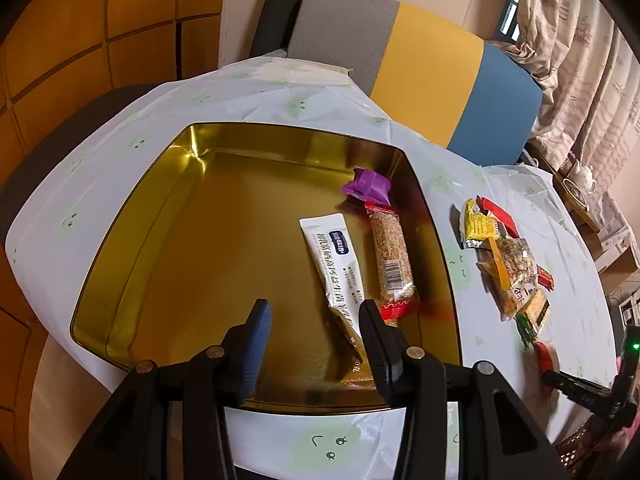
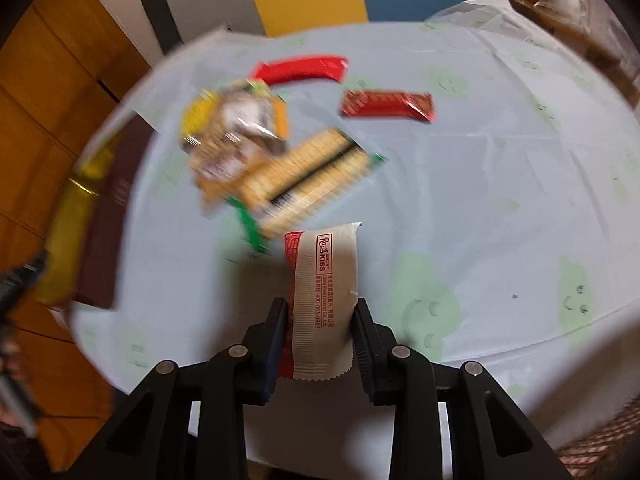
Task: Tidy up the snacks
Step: 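Carry the white-and-red packet toward the gold tin with the right tool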
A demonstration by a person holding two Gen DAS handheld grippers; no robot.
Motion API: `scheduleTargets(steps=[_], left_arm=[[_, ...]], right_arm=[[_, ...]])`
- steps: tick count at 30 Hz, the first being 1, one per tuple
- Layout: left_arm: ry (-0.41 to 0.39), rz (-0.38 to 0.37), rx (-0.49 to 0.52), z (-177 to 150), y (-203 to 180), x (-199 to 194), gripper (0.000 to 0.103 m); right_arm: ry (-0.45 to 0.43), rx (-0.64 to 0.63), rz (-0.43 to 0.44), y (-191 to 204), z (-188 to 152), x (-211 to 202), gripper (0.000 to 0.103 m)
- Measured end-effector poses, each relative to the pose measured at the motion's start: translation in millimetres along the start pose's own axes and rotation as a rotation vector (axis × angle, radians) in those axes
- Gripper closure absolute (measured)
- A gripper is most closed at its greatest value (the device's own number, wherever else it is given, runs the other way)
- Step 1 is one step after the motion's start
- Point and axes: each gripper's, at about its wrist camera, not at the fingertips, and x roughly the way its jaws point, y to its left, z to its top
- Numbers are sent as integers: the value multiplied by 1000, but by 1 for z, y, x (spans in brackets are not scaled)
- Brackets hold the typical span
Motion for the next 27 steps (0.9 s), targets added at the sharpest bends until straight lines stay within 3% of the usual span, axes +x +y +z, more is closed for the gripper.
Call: scheduleTargets(steps=[5,9,15,20,27], left_arm=[[8,-1,-2,-1,-1,2,57],[2,3,11,-2,-2,1,57],[-23,27,3,1,4,-3,57],[-24,31,-20,2,14,-4,57],[-26,30,-39,2,22,-4,57]], right_arm=[[-10,-63,-19,8,0,5,60],[-12,-160,-96,24,-3,5,66],[-51,-159,21,37,7,-18,75],[-53,-253,6,64,11,-26,78],[-85,-224,55,74,17,-35,78]])
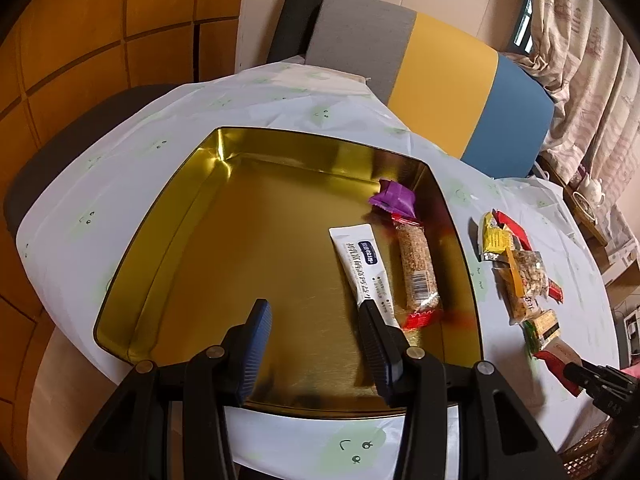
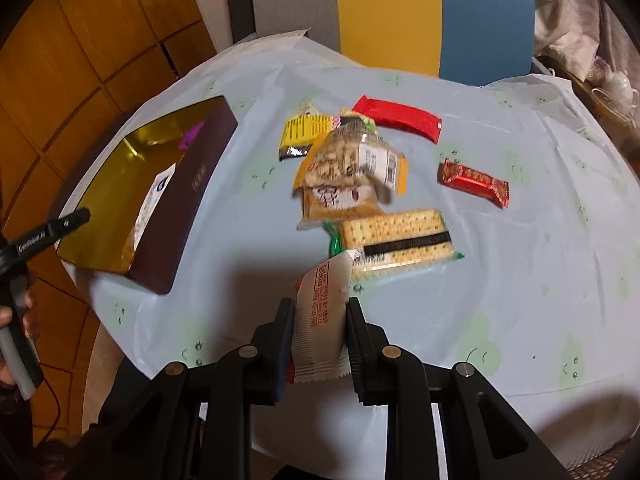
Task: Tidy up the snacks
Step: 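Carry the white-and-red packet toward the gold tin with the right tool, then lower the white-and-red packet into the gold tin and open the right tool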
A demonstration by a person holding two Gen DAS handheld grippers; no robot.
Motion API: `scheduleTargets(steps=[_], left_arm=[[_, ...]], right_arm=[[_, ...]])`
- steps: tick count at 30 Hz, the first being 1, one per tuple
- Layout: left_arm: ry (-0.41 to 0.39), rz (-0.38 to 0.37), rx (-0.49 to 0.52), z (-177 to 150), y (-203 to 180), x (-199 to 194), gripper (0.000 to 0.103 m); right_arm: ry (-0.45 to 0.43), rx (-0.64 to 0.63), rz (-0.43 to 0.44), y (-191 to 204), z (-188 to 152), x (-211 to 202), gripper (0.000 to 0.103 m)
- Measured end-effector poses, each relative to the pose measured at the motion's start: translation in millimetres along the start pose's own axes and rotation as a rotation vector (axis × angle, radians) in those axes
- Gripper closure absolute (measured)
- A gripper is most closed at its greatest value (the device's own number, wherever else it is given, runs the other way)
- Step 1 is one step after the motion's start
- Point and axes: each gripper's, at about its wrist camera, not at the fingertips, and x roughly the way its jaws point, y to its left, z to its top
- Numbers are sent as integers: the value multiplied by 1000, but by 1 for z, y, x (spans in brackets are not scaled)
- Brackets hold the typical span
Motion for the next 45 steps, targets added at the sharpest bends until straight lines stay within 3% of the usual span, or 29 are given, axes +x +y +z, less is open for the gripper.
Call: scheduleTargets(steps=[8,16,19,21,25,32,35,45], left_arm=[[-23,18,13,3,-1,-5,57],[-31,42,5,3,7,-9,57],[-29,49,-2,1,13,-10,57],[-25,53,-1,0,15,-10,57],[-34,67,19,-3,16,-11,57],[-38,65,55,-4,4,-10,57],[-44,67,78,-5,-2,-13,57],[-59,57,130,-7,-21,-21,57]], right_arm=[[-64,-27,160,38,29,-14,78],[-63,-204,287,134,65,10,78],[-56,-241,286,153,68,21,78],[-45,-306,225,177,67,46,70],[-22,-305,223,179,60,65,67],[-61,-300,218,164,49,49,67],[-96,-307,202,158,45,38,57],[-183,-305,143,137,39,10,38]])
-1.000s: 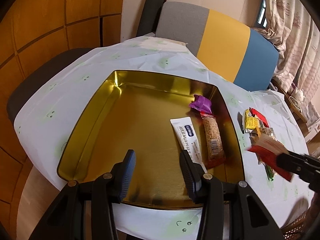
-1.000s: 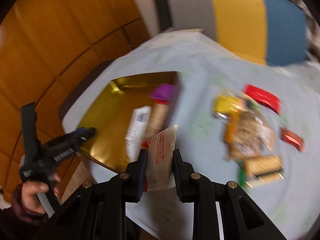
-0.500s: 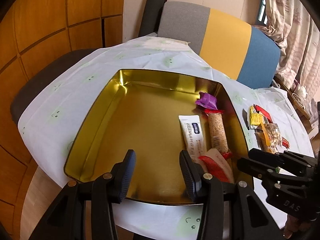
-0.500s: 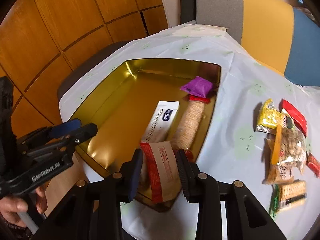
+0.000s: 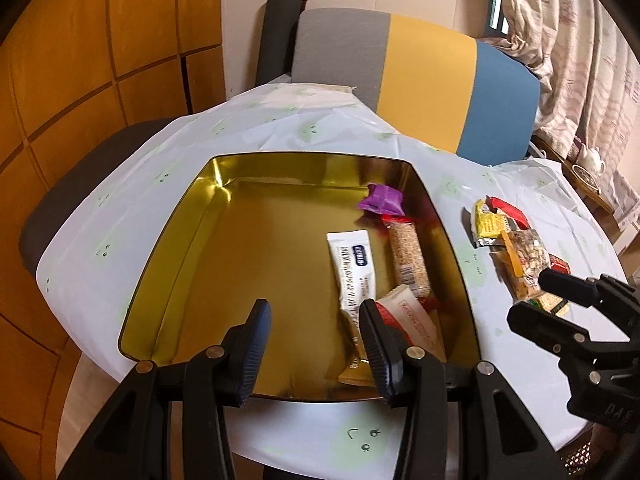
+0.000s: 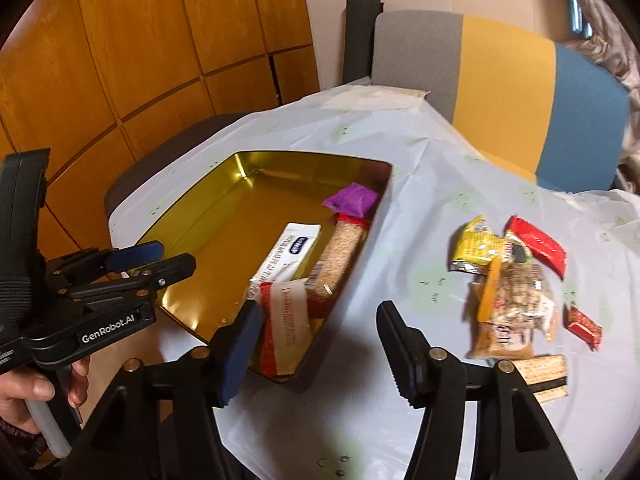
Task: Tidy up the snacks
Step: 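Lower the white-and-red packet into the gold tin and open the right tool, then move both tools away from the tin toward the loose snacks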
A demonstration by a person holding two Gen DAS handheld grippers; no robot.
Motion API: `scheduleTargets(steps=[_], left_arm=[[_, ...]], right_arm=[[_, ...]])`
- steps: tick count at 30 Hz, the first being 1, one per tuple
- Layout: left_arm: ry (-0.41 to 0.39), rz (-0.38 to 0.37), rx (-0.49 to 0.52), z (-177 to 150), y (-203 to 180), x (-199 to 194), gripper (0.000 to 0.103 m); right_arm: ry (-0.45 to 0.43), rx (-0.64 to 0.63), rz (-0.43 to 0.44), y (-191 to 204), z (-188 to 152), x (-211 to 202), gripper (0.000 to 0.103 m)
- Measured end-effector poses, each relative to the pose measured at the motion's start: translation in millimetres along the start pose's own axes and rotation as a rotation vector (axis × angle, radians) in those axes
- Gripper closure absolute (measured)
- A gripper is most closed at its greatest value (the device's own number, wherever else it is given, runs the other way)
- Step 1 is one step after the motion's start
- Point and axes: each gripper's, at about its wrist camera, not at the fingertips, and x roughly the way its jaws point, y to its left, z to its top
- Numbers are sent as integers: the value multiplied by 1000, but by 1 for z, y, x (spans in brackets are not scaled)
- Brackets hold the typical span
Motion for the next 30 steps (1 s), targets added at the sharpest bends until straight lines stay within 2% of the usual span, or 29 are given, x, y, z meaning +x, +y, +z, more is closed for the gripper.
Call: scheduleTargets(steps=[11,16,29,30], left_arm=[[-17,-34,83,-2,-28,-8,56],[-25,-45,123,-4,-39,-11,55],[-25,-103,220,-5,-73,-13,55],[-22,-117,233,-5,-78,-13,55]], right_arm=[[-24,54,-108,-49,-11,-26,26],[-30,77,-181,-81,-15,-41,26],[-41,157,-398,-184,-23,-89,22],[-43,210,-444,-211,-28,-96,22]])
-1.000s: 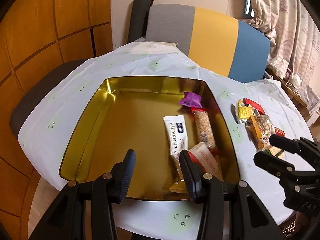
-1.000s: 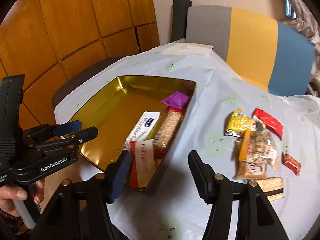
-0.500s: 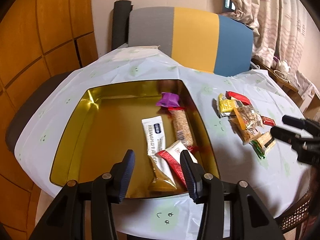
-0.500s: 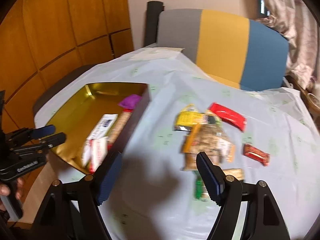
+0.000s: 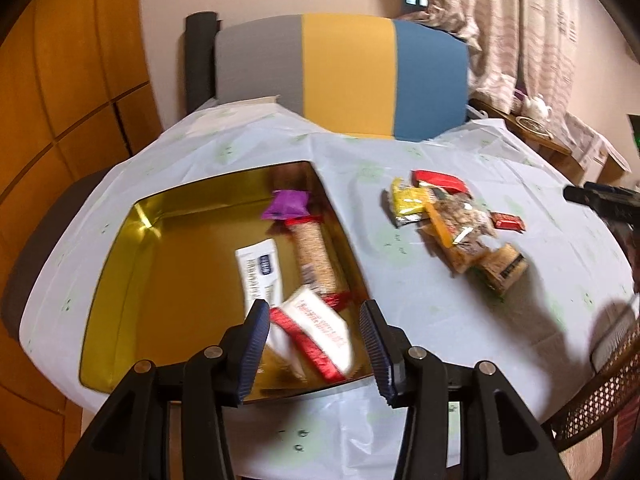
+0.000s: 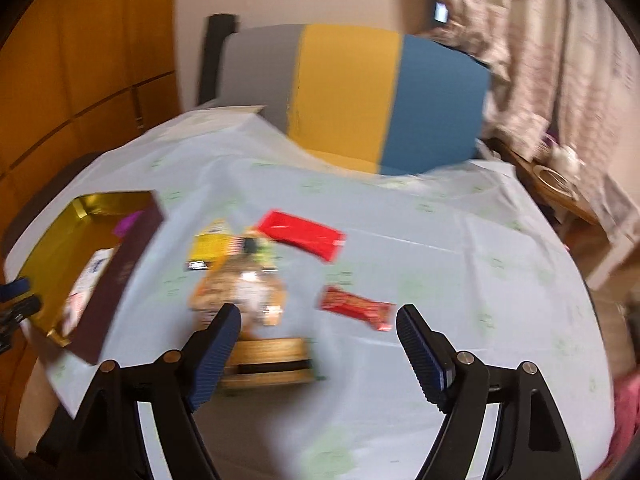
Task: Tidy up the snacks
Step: 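Move both tools away from the tin toward the loose snacks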
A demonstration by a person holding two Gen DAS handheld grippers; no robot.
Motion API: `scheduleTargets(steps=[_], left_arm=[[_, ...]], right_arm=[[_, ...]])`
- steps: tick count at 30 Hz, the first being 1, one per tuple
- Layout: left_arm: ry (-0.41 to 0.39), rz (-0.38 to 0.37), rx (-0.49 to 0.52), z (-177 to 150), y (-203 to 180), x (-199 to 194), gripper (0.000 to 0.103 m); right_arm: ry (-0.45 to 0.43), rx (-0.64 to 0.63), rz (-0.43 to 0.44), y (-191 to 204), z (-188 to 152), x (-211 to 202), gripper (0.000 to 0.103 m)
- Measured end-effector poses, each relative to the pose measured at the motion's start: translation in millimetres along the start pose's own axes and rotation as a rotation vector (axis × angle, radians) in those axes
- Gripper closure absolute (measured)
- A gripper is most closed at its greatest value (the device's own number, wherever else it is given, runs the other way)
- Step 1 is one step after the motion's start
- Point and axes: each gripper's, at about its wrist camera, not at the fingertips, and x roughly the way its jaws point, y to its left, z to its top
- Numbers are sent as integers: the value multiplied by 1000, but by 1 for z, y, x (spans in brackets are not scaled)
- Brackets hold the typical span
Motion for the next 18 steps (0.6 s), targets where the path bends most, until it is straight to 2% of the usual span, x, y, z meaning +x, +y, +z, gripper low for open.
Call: scheduleTargets(steps=[3,4,5,8,10,12,15,18], left_arm=[[17,-48,40,3,-14,2,55],[24,-58,56,5,-20,3,55],[36,-76,80,7,-28,5,55],[57,-126,138,12,-50,10,55],[67,-162,209,17,-72,16,55],[74,-212,300,20,-99,22,55],[89,-276,430,24,-138,34,55],[103,-309,549,26,-175,48,55]], right_arm=[[6,50,-42,-24,-2,7,22],[19,129,-98,-54,-8,15,22],[24,179,-112,-68,-13,18,22],[64,390,-75,-109,-25,27,22],[39,475,-50,-124,-28,24,21],[44,516,-48,-132,-31,25,17],[49,556,-17,-137,-33,26,17],[41,556,-11,-133,-33,24,15]])
